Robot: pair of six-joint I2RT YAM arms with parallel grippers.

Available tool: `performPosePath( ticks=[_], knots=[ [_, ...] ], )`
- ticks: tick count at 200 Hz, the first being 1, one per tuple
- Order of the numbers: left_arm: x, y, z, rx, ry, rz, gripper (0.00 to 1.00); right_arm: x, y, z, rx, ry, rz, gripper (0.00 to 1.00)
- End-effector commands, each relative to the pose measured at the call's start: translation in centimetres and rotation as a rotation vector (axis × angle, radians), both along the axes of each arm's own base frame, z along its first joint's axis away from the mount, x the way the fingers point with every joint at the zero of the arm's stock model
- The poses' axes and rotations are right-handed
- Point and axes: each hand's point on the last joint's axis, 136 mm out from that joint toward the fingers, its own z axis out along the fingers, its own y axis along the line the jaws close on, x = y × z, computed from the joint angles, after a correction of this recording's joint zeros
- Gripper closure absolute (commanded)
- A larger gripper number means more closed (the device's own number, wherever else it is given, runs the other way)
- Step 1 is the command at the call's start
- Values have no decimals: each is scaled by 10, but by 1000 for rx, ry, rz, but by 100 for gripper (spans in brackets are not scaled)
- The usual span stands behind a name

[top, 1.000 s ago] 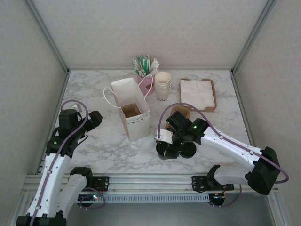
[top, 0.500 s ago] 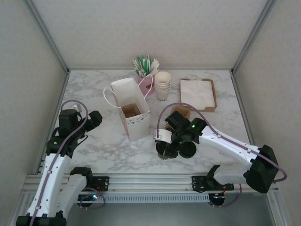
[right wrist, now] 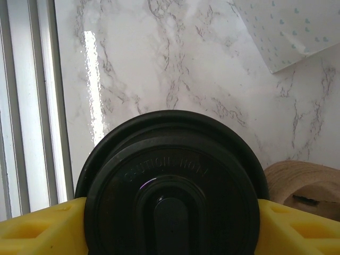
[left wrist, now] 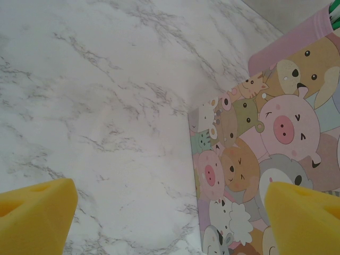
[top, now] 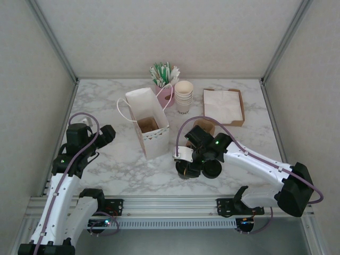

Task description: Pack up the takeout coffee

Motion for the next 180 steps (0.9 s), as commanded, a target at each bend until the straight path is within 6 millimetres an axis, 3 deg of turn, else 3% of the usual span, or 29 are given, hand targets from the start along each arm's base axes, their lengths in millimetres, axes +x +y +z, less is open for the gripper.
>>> performPosePath(
  ticks=[1, 69, 106, 148, 180],
  knots=[
    [-1, -4, 10, 7, -16, -28, 9, -1, -5, 2, -31, -24, 11, 30],
    [-3, -4, 0, -45, 26, 21, 12, -4, 1, 41, 80, -20, -66, 32],
    [10, -1, -12, -85, 54, 92, 15, -1, 0, 68, 145, -33, -163, 36],
    [48, 11, -11, -103, 121, 209, 17, -1, -5, 107, 227, -37, -267, 40],
    [101, 5, -9, -162, 156, 221, 20, 1, -11, 133, 255, -40, -339, 44]
  ],
)
